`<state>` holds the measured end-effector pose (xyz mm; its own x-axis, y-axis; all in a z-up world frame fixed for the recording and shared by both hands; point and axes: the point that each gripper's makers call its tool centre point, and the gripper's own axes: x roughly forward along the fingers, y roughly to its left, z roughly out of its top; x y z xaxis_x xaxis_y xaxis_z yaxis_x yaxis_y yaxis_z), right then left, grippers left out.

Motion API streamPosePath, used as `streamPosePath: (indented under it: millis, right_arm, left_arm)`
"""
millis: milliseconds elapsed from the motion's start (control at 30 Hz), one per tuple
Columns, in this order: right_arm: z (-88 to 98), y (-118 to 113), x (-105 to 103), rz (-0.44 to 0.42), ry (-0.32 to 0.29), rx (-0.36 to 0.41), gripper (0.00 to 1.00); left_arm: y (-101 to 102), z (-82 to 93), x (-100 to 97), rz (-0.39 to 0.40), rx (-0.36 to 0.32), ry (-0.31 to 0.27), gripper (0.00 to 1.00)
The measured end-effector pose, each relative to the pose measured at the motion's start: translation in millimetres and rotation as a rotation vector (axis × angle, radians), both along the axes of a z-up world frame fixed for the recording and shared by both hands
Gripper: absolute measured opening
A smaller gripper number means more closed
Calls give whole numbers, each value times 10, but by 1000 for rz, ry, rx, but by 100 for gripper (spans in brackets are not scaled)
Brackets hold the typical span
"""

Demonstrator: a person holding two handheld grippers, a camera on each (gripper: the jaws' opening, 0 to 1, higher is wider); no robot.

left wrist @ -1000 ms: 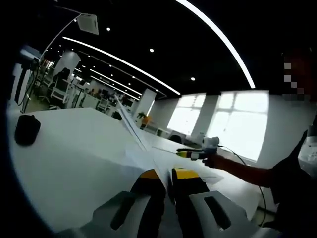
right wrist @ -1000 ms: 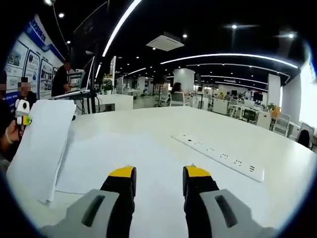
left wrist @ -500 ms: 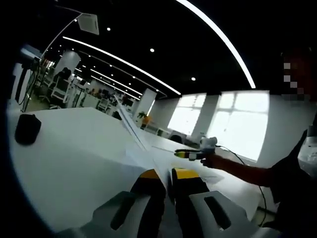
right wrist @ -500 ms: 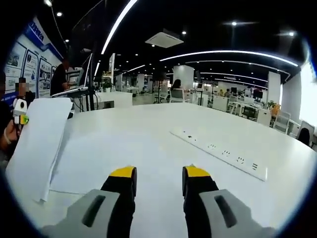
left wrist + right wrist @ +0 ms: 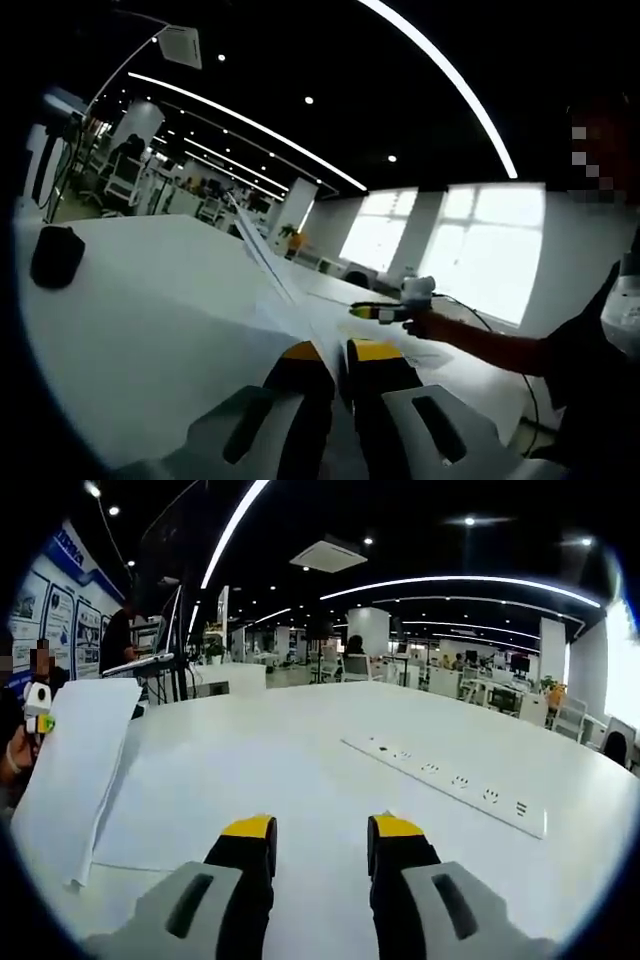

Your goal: Organize the stack of printing papers by aligning and flattening the scattered papers on the table

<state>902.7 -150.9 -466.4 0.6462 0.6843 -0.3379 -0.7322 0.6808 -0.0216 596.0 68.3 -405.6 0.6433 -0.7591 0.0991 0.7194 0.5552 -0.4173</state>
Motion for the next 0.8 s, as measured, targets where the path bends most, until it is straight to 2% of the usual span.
streamPosePath:
  millis: [800]
  right_arm:
    - [-98,61,76,-8,28,-6,32]
  left_arm:
    - [-7,-10,-9,-5,4,1,9]
